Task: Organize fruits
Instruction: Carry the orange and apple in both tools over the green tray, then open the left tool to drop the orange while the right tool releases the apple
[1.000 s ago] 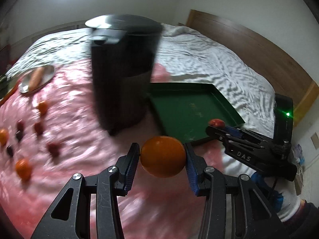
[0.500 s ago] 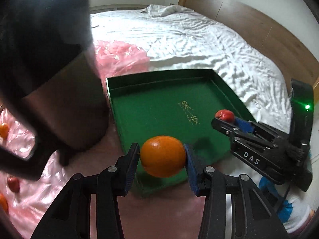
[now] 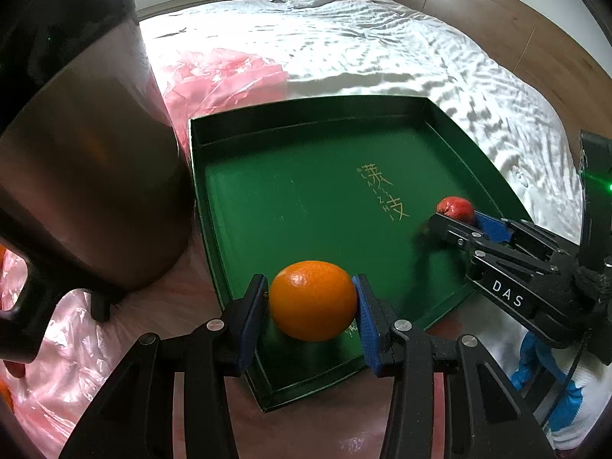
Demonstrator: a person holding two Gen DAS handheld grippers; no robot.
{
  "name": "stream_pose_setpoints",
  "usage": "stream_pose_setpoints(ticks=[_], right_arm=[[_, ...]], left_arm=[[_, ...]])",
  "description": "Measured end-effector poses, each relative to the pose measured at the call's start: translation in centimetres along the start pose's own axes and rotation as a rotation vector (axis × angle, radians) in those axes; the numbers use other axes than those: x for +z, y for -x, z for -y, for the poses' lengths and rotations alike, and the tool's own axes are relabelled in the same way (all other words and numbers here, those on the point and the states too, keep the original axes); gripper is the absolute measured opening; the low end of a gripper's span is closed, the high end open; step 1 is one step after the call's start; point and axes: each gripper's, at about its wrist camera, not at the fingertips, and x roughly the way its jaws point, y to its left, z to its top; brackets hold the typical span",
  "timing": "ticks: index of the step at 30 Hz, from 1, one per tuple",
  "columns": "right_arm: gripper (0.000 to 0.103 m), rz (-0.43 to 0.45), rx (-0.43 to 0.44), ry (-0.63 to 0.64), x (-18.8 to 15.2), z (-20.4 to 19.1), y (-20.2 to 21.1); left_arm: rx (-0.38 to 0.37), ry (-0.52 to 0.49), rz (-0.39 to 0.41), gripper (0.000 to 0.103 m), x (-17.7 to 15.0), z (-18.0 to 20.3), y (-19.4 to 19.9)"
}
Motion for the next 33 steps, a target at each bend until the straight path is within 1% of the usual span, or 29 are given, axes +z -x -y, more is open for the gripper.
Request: stream_pose_setpoints(ticks=[7,15,17,19,21,24,26,27,28,33], right_arm=[[0.057,0.000,-0.012,0.014,0.0,-0.3,-0.2],[0.058,0.002,-0.021,0.021,-0.1,-0.4,0.0],[0.064,0.006,-0.020,0.021,0.0,-0.4,0.3],[0.075,0.012,-0.021,0.021,0.1,-0.4,0.7],[0.079,0.019,-0.019,0.017,0.1,-0.4,1.2],[0.080,0.029,-0.019,0.018,0.1,-0.6,2.0],[0.086,0.038,-0.018,0.021,0.0,-0.8,2.9],[0.091,0.043,-0.017,0.023,0.0,-0.9,3.3],[0.094,0.049,-0.016,0.026,-0.1,-1.1,3.8],[0.097,0.072,-0.009,0.035,-0.5,-2.0,6.3]], left_arm=[[0.010,-0.009,-0.019,0.040,-0.1,0.3,-0.7],[0.011,-0.005,-0.018,0.040,0.2,0.3,-0.7],[0.018,-0.007,-0.012,0.041,0.3,0.4,-0.4],[0.026,-0.009,-0.003,0.041,0.3,0.4,0.0],[0.029,-0.012,0.012,0.041,0.3,0.5,0.6],[0.032,-0.030,0.045,0.041,0.2,1.0,1.9],[0.024,-0.041,0.068,0.041,-0.1,1.4,2.8],[0.020,-0.044,0.077,0.041,-0.2,1.5,3.2],[0.012,-0.047,0.084,0.041,-0.5,1.7,3.8],[-0.004,-0.061,0.098,0.041,-1.8,2.0,6.0]])
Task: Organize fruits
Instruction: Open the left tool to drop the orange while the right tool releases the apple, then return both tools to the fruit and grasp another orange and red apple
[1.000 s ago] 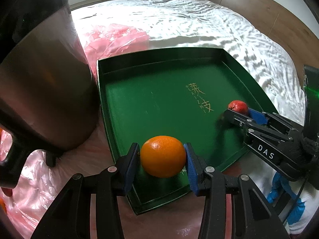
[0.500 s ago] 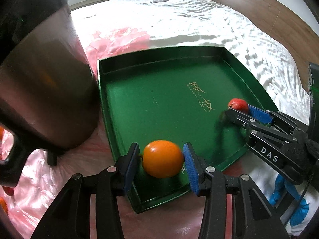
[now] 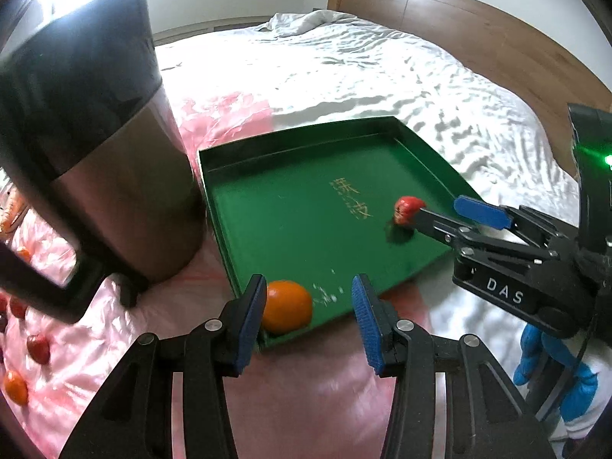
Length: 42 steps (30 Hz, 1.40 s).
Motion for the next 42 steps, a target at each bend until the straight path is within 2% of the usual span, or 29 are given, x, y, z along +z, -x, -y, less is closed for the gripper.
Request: stream_pose_setpoints(ticks=[8,16,21,27,31,42], right_arm=[[0.098,0.027,0.029,0.028,-1.2,-2.0,3.7],[0.098,0.042,0.072,0.047,-2.5,-5.0,6.9],[0.098,0.046,0.109,0.071,-3.4,-7.6,8.4],[0.098,0.033,0.160,0.123,-4.5,-11.6,9.2],[0.098,0.026,0.199,0.165,-4.9,-14.7,9.5],[0.098,0.002,0.307,0.276,-5.4,-23.3,8.6]], left_arm=[[-0.004,0.021,0.004,0.041,-2.4,-0.9,4.3],[0.034,0.081,0.002,0.041,-5.3,-3.7,7.9],[0.069,0.126,0.016,0.048,-7.1,-6.0,9.9],[0.120,0.179,0.029,0.050,-9.4,-9.4,12.0],[0.164,0.222,0.045,0.055,-11.2,-12.1,13.5],[0.267,0.367,0.046,0.055,-16.2,-20.8,16.7]])
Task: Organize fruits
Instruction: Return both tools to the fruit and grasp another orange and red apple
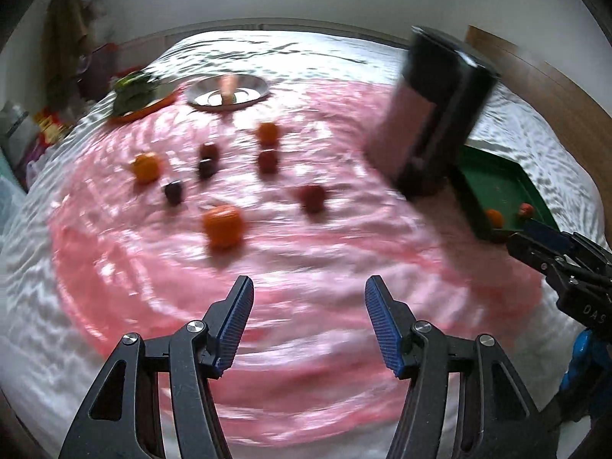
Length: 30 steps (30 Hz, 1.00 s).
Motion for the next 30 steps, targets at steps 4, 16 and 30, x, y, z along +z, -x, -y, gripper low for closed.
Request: stream_pose_setpoints(ticks=[4,16,30], right_arm=[[0.098,-0.010,0.037,0.032,0.8,-2.3,-1.5],[0.098,-0.049,0.110,0.114,4.5,-8.0,-8.6],[0.097,-0.141,0.124,0.143,6.5,-9.0,-17.1]], left_arm=[[0.032,0.030,0.001,0.055,0.1,-3.1,-0.2],[0.041,0.090,-0.043,0.059,2.8,-7.7,-5.4],[0.061,0.067,-0.111,0.059,4.0,-8.1,-11.1]])
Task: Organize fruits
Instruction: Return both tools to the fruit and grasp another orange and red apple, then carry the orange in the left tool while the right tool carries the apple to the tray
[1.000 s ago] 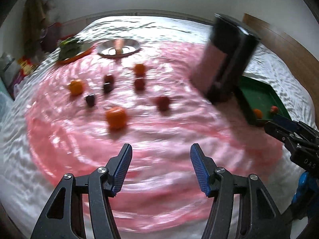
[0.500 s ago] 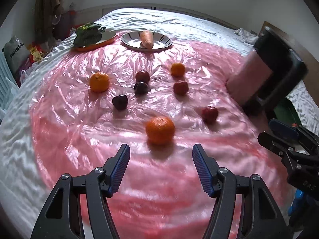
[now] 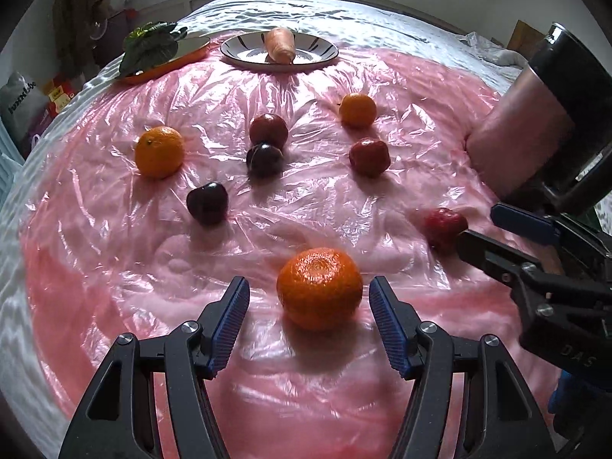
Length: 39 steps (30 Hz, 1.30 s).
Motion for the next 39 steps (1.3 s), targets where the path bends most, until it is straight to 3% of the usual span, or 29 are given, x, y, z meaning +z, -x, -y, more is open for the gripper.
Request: stream_pose_setpoints(ticks=[5,9,11,34,37,39], right_arm=[[0.090,-0.028,0.008,0.008,0.3,0.1,-1.6],[0.065,-0.047,0.033,-0.007,0.3,0.4,-2.4],[0.058,-0.055,0.036,-0.001,0.3,0.4,-2.7],[0.055,-0.073,0.054,-0.009,0.3,0.6,-4.4],[0.054,-0.063,0.057,-0.016,0.3,0.7,-4.1],[0.054,-0.055,0.060,-0.019,0.3,0.7,-3.7]], left_arm=[[-0.002,-0.003,-0.005,0.059,0.2,0.0,-0.8],[-0.006,-0.005,-0.020,0.059,0.2,-0.1,-1.3],[-0.007,-0.001,-0.021,0.059,0.3,-0.2,-1.4],[-0.003,0.011,-0.024,0.058,0.5,-0.3,-2.2],[-0.033,0.021,-0.023,0.040,0.3,-0.5,-2.1],[-0.045,0.035,-0.012,0.040,0.3,-0.8,-1.9]])
